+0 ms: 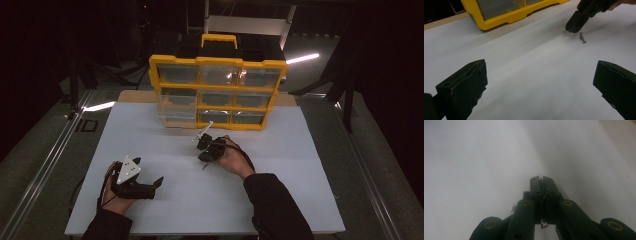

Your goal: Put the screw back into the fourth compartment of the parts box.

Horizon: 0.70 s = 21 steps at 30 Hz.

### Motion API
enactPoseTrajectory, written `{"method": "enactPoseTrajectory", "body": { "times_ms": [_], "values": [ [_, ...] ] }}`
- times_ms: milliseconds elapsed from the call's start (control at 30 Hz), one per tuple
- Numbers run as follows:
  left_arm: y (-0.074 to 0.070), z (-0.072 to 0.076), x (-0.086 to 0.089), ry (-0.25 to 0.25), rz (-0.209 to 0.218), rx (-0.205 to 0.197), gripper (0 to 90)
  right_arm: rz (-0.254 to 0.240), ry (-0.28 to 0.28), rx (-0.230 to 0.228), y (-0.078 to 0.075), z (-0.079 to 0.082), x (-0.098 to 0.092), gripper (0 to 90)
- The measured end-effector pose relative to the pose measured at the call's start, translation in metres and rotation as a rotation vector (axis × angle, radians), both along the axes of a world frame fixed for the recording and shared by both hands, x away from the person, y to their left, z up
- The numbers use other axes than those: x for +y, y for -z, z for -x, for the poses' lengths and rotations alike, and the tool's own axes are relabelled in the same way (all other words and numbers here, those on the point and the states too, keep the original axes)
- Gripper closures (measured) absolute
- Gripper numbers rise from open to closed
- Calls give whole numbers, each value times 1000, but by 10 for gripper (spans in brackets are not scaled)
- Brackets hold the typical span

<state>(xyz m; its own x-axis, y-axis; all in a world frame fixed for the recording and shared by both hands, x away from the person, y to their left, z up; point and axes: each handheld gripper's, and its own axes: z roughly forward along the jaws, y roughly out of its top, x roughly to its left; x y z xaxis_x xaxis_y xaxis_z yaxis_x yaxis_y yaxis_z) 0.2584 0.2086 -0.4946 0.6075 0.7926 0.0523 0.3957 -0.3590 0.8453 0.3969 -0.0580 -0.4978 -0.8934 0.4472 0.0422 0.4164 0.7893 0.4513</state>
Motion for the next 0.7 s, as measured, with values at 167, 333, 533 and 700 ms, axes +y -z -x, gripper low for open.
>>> {"method": "enactPoseTrajectory", "body": {
  "times_ms": [167,333,533,700],
  "values": [
    [0,0,0,0,2,-1,0,-6,-12,4,-9,0,-3,880],
    [0,0,0,0,1,-2,0,-15,-14,4,-19,-1,-7,879],
    [0,0,0,1,2,-1,0,-38,-17,2,-35,-3,-11,880],
    [0,0,0,-1,2,0,0,-36,-21,7,-45,-4,-14,879]
  ]
}}
